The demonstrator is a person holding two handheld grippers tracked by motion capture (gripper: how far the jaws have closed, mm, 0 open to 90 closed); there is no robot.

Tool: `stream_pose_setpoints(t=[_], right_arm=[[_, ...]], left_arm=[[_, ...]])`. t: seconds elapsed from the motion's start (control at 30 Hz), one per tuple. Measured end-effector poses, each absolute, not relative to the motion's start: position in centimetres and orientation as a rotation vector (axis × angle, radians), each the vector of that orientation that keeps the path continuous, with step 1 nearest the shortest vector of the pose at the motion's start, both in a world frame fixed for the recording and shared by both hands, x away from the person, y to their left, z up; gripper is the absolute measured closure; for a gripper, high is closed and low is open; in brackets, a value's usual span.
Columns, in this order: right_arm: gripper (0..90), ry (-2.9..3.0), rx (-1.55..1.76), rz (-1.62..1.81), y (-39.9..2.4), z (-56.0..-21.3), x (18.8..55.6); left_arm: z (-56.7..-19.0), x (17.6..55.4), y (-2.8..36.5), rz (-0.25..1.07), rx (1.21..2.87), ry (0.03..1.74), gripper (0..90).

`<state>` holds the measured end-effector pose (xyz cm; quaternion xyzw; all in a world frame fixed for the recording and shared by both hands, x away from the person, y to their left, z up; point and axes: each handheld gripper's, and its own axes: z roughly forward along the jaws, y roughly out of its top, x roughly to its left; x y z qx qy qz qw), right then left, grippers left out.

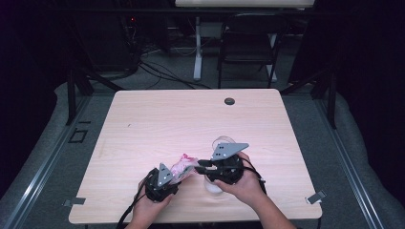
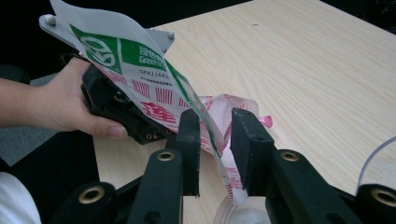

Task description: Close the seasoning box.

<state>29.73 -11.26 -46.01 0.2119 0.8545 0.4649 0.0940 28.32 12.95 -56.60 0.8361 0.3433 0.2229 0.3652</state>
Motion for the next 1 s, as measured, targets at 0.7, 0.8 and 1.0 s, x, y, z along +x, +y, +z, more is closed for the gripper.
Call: stream_pose_setpoints(t=[0.7, 0.8, 1.0], right_arm=[[61.4, 2.523, 0.551, 1.382, -10.7, -45.4, 28.9], [61.3, 2.520, 0.544, 1.383, -10.6, -45.4, 28.8], [61.3, 2.527, 0.518, 1.384, -10.5, -45.2, 28.6]], left_arm=[[-55.6, 27.8, 12.9, 0.737, 2.197, 0.830, 59.4], [-55.5, 27.7, 12.9, 0.736, 2.196, 0.829, 59.4], [-55.5, 27.7, 12.9, 0.737, 2.194, 0.823, 59.4]])
